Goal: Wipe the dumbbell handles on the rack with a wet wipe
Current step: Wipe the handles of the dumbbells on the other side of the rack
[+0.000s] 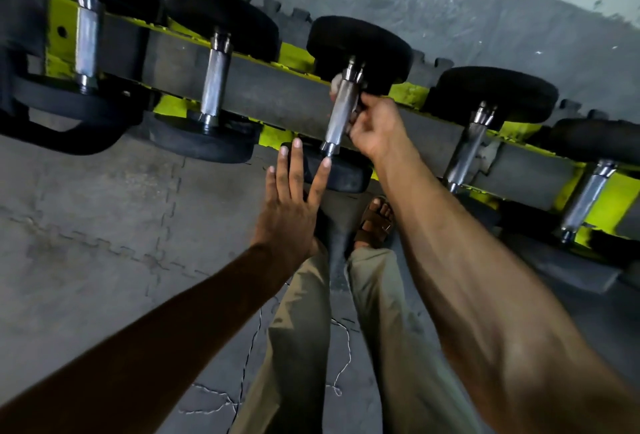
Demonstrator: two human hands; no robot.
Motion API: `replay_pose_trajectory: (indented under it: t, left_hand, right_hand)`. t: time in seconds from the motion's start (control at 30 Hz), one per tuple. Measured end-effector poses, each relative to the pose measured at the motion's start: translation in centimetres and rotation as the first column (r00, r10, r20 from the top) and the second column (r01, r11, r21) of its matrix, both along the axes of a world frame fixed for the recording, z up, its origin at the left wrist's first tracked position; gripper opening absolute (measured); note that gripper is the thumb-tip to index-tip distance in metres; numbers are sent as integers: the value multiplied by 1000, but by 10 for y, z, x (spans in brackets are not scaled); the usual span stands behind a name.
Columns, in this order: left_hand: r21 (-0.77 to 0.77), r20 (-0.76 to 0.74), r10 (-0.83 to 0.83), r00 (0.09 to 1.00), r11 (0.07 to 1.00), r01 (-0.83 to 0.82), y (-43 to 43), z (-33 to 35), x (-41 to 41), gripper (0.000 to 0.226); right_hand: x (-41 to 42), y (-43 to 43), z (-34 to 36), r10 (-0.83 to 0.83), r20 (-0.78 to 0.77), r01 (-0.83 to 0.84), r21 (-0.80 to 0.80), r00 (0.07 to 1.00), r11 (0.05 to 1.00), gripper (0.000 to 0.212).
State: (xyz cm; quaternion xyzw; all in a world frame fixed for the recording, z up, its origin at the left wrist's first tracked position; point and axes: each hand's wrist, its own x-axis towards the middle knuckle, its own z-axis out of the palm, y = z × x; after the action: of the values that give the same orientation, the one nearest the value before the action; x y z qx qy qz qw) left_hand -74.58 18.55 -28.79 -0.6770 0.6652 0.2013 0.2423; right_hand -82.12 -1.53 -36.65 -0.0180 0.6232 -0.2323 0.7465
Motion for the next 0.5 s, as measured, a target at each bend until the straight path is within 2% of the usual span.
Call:
replay_pose_trajectory:
  t: [0.17,0.23,0.3,0.4,0.47,0.5]
  left_hand:
    - [0,7,-11,1000,1000,11,-5,3,2,124]
    - [-9,0,-7,1000,1000,7,-4,2,2,128]
    - [-12,-11,-1,1000,1000,1,-2,1,2,133]
    - [-5,2,-9,1000,1000,9,-1,2,1,140]
    - [3,9,-11,1000,1000,11,-2,4,0,145]
    - [12,7,-12,1000,1000,12,-3,5,0,146]
  right_hand:
    - [7,-26,1,-28,24,29,-13,999,1000,37]
    - [5,-10,-1,66,-17,-67,-28,998,997,34]
    - [-7,18,5,231,-75,-236,-71,970,969,27]
    - [-19,33,17,305,-143,-325,-143,941,935,28]
    - [-13,15,17,280,-96,-291,-131,955,948,28]
    - [-7,2,14,214,-44,-218,-103,976,971,27]
